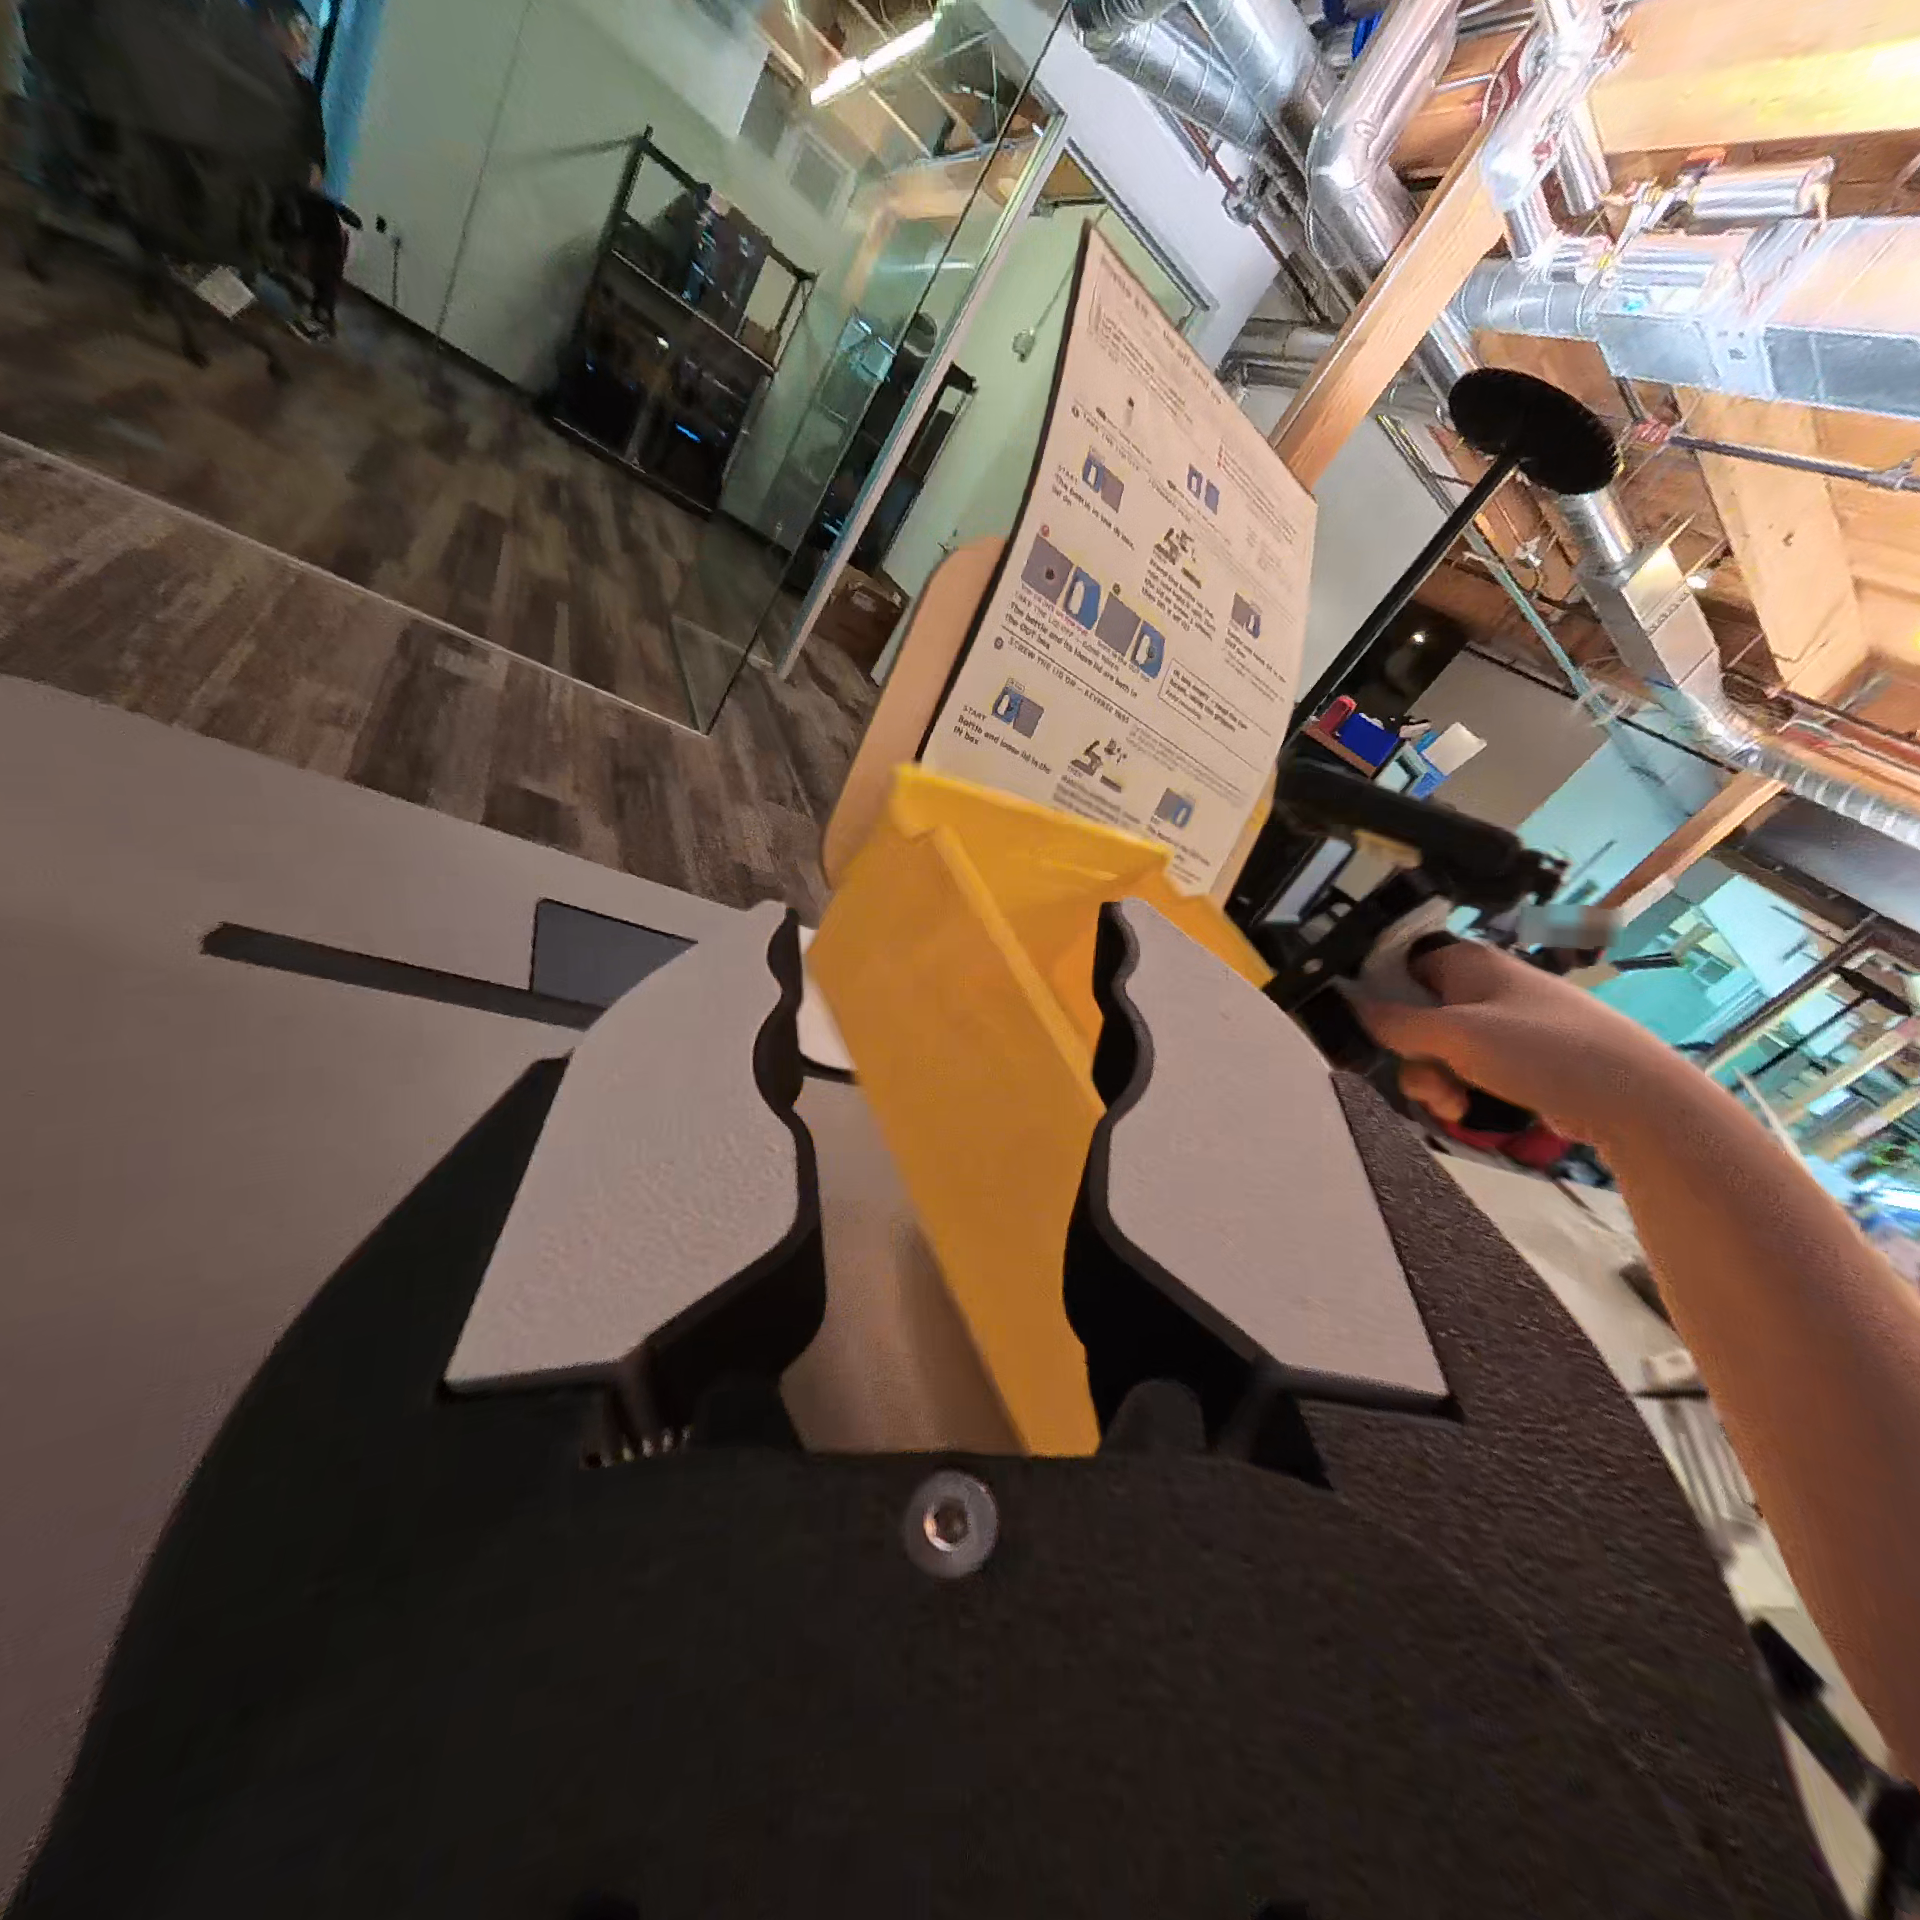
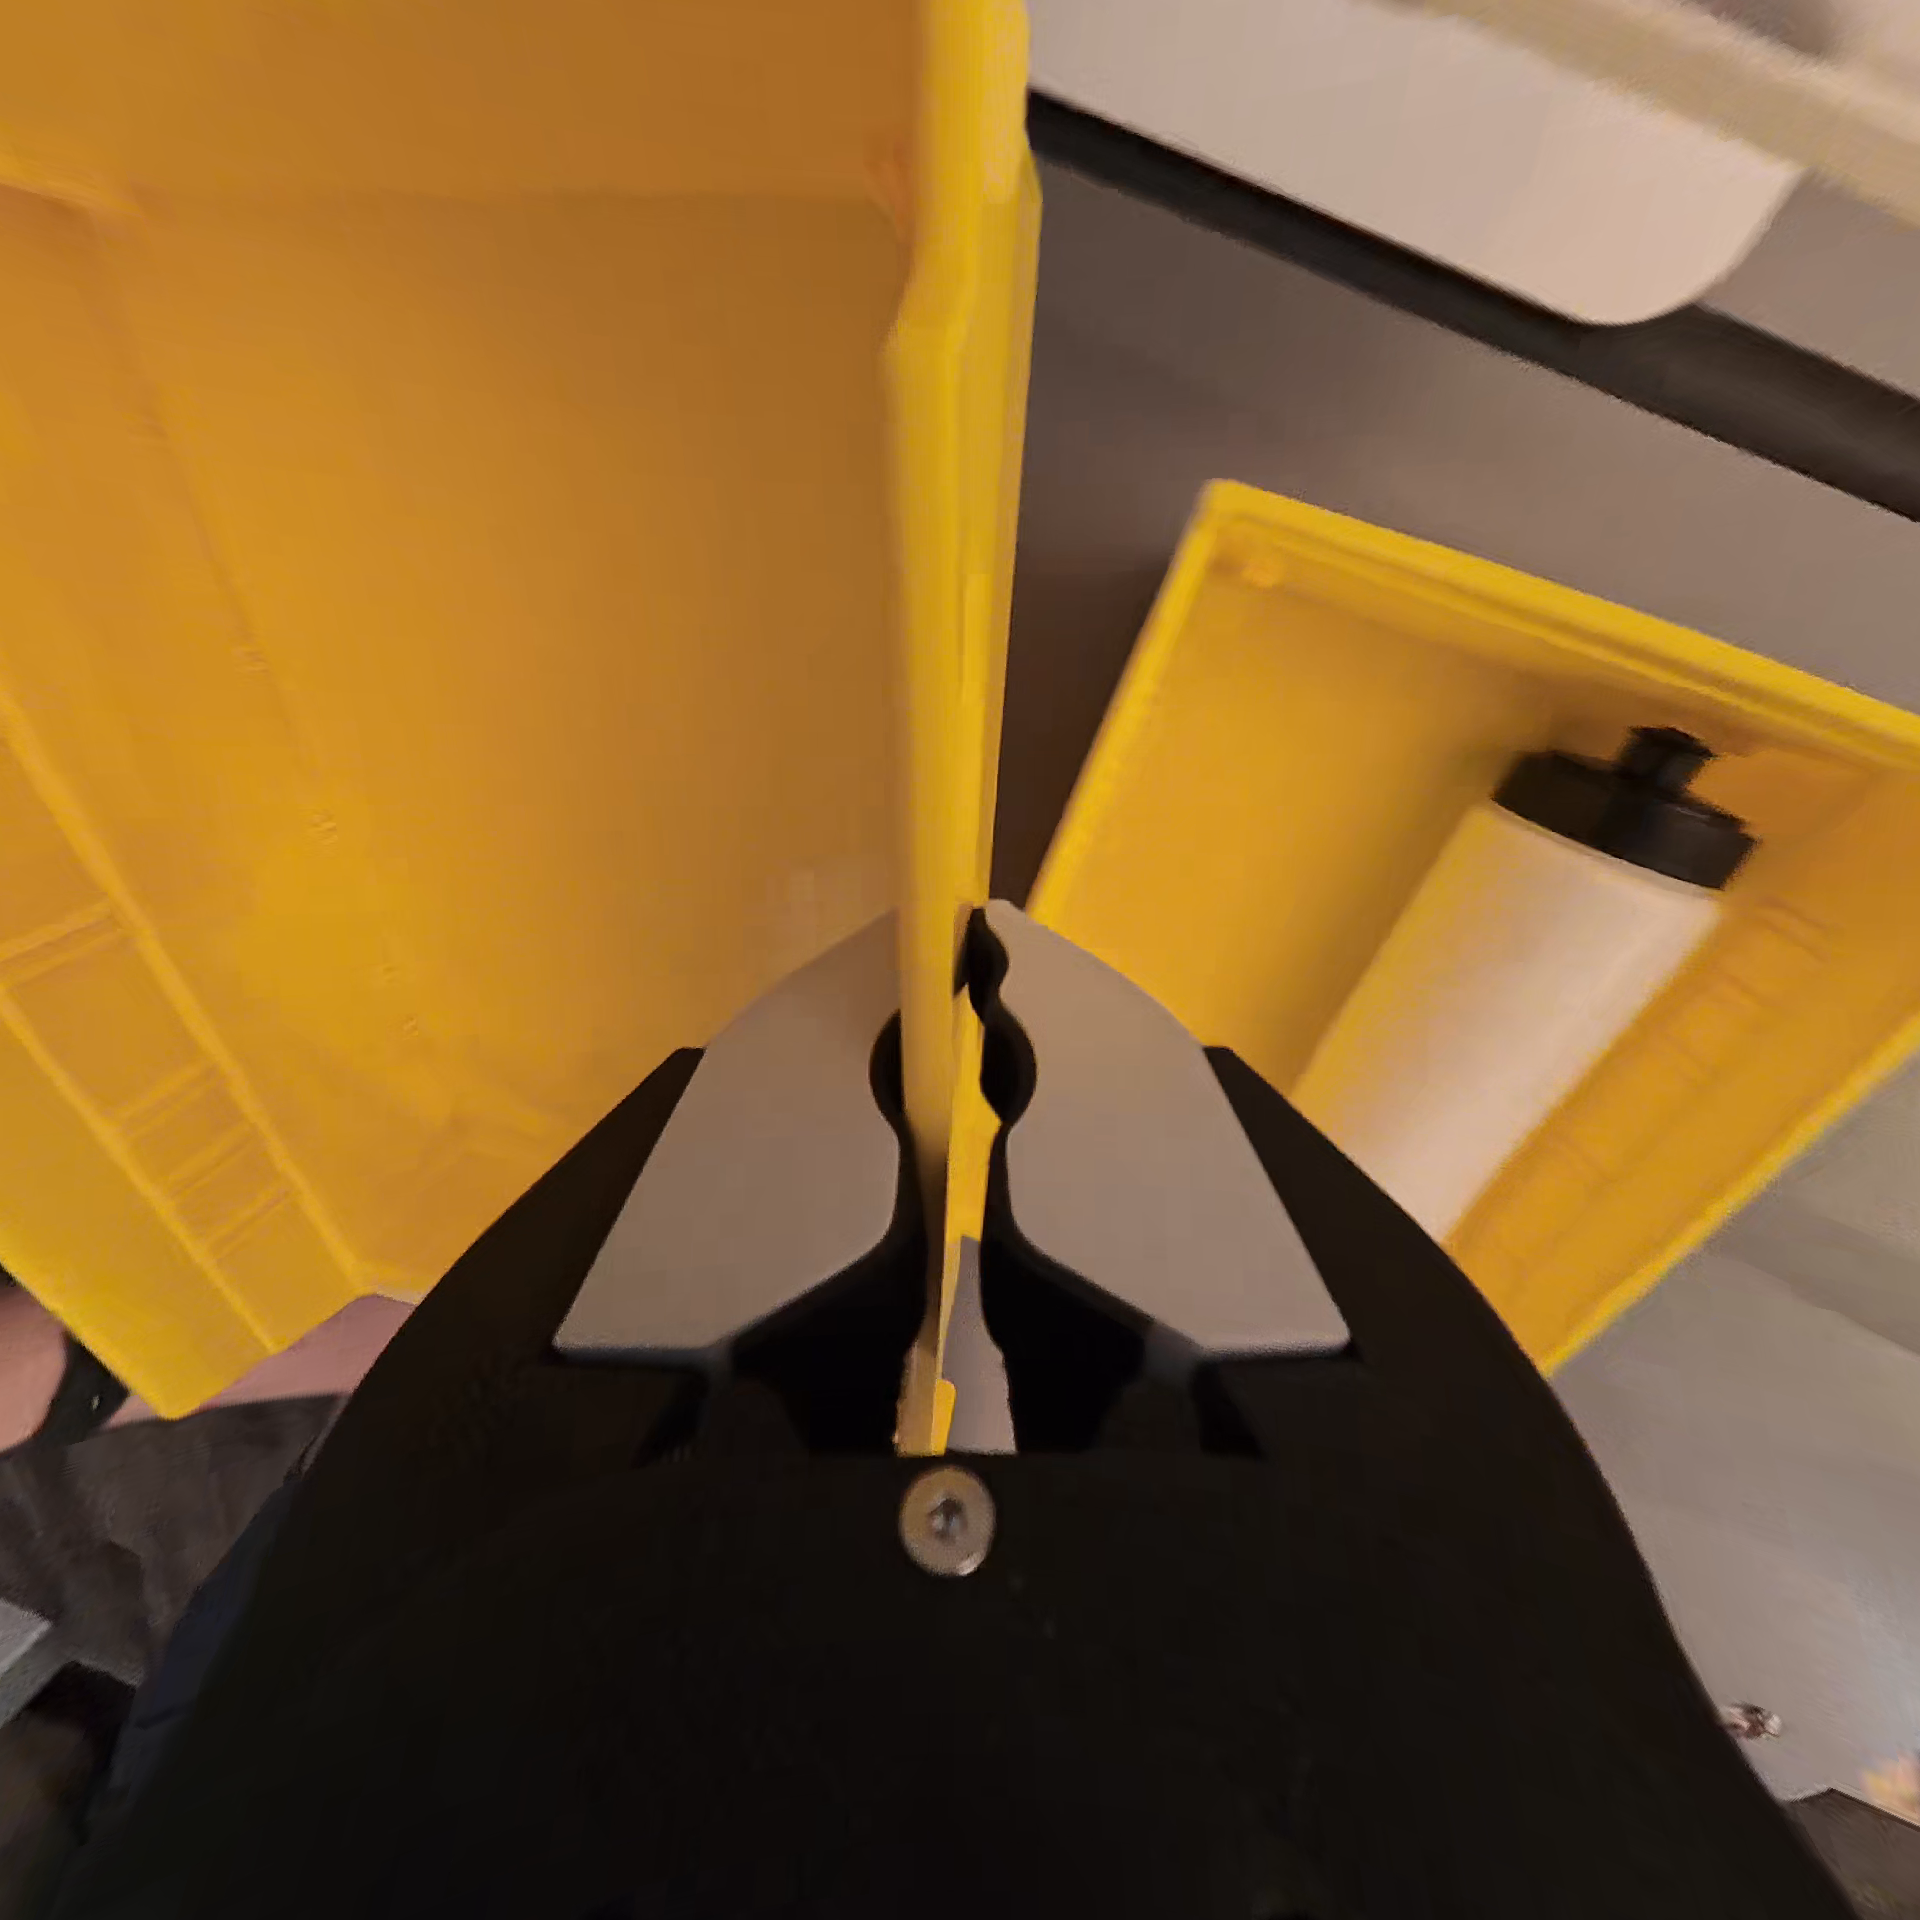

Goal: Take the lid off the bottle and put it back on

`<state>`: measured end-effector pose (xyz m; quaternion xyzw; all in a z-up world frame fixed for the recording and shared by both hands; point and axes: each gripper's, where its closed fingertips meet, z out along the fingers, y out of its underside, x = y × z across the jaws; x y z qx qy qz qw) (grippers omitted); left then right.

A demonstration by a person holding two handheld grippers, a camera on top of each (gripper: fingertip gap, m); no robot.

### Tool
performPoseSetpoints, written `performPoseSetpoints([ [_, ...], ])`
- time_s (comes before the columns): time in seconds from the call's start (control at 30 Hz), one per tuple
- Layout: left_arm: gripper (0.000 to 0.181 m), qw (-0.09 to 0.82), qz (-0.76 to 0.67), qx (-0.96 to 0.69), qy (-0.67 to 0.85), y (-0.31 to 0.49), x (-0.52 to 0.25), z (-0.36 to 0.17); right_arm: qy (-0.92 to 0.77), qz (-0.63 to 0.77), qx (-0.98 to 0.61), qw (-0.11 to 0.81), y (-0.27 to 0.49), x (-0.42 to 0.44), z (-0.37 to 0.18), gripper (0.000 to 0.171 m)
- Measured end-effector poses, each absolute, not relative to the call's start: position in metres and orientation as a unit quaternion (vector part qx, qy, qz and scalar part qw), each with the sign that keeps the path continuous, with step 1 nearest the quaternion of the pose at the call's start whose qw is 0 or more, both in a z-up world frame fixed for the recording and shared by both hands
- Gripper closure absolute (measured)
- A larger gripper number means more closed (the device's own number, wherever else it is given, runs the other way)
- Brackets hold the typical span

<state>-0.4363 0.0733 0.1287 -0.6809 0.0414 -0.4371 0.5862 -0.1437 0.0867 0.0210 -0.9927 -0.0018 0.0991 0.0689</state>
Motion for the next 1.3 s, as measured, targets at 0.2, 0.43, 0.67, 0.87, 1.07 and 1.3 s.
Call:
performPoseSetpoints([
  [0.2,0.116,0.487,-0.454,-0.741,0.09,0.08,-0.389,0.092,0.07,0.126,-0.984,0.101,0.036,-0.016,0.067,0.165],
  [0.43,0.112,0.308,-0.47,-0.785,0.26,0.044,-0.24,0.033,0.195,0.097,-0.971,0.098,-0.068,0.158,0.059,0.165],
  [0.67,0.109,0.239,-0.373,-0.826,0.347,0.016,-0.158,-0.037,0.269,0.123,-0.95,0.096,-0.144,0.256,0.01,0.165],
  [0.87,0.11,0.199,-0.305,-0.843,0.395,-0.002,-0.131,-0.077,0.268,0.124,-0.953,0.072,-0.159,0.292,-0.055,0.164],
  [1.07,0.136,0.101,-0.325,-0.846,0.412,-0.015,-0.123,-0.084,0.232,0.125,-0.961,0.079,-0.141,0.282,-0.091,0.159],
  [1.3,0.161,-0.072,-0.259,-0.87,0.413,-0.019,-0.134,-0.092,0.233,0.154,-0.943,0.181,-0.115,0.266,-0.098,0.159],
])
